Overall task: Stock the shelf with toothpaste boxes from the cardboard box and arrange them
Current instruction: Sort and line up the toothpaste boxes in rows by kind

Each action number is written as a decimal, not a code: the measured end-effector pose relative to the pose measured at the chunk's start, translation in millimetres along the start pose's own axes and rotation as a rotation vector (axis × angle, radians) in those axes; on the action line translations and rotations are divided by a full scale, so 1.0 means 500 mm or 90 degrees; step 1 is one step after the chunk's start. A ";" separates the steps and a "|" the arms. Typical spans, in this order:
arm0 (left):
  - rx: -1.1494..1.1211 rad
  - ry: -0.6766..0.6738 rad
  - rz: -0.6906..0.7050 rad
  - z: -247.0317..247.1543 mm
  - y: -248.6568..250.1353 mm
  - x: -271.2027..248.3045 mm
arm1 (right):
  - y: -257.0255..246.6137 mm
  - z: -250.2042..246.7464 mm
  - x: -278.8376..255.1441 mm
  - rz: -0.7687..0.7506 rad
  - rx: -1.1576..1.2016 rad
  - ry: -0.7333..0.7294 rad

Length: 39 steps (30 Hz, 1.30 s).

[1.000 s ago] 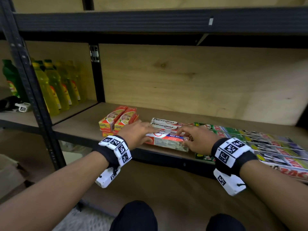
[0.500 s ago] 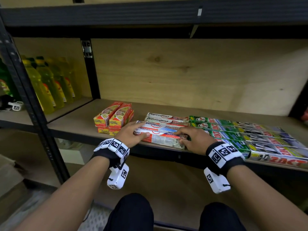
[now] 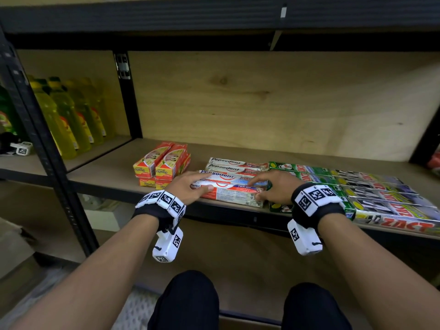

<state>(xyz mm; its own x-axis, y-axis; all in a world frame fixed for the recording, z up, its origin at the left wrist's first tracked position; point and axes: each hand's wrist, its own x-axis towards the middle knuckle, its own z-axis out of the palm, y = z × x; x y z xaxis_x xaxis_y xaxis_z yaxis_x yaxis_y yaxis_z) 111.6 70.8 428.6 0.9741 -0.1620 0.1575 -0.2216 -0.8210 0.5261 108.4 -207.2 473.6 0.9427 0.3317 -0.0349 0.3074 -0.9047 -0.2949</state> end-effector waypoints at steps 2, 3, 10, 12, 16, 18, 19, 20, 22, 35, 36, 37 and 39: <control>-0.001 -0.009 -0.001 0.001 -0.002 0.000 | 0.009 -0.007 0.004 0.008 -0.005 -0.007; -0.007 -0.012 -0.004 0.001 -0.001 0.000 | 0.012 -0.009 0.006 0.010 -0.005 -0.009; -0.046 -0.015 -0.020 -0.005 0.000 0.015 | -0.011 -0.045 0.026 0.014 -0.070 -0.108; -0.043 -0.027 -0.020 -0.009 -0.005 0.024 | -0.017 -0.065 0.040 0.012 -0.086 -0.126; -0.015 -0.038 -0.027 -0.015 -0.009 0.036 | -0.026 -0.101 0.100 0.024 -0.134 -0.071; -0.005 -0.035 -0.023 -0.015 -0.008 0.040 | -0.029 -0.101 0.143 0.038 -0.165 -0.066; 0.005 -0.031 -0.020 -0.014 -0.007 0.039 | -0.029 -0.095 0.164 0.040 -0.176 -0.070; 0.015 -0.028 -0.017 -0.013 -0.005 0.037 | -0.027 -0.088 0.182 0.043 -0.182 -0.077; 0.026 -0.023 -0.009 -0.011 -0.002 0.033 | -0.027 -0.072 0.205 0.042 -0.172 -0.095; 0.028 -0.046 -0.020 -0.014 0.010 0.049 | -0.022 -0.042 0.237 0.053 -0.148 -0.148; 0.036 -0.052 -0.024 -0.014 0.012 0.051 | -0.021 -0.042 0.233 0.050 -0.147 -0.145; 0.045 -0.058 -0.029 -0.016 0.014 0.053 | -0.019 -0.042 0.229 0.046 -0.140 -0.140; 0.055 -0.068 -0.039 -0.022 0.021 0.055 | -0.013 -0.041 0.220 0.035 -0.115 -0.128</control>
<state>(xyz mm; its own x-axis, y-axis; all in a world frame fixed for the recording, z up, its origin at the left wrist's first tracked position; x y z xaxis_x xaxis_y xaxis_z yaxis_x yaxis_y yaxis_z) 135.6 63.5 447.9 0.9860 -0.1630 0.0351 -0.1609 -0.8742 0.4581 212.9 -170.4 491.0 0.9196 0.3103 -0.2410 0.2911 -0.9501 -0.1124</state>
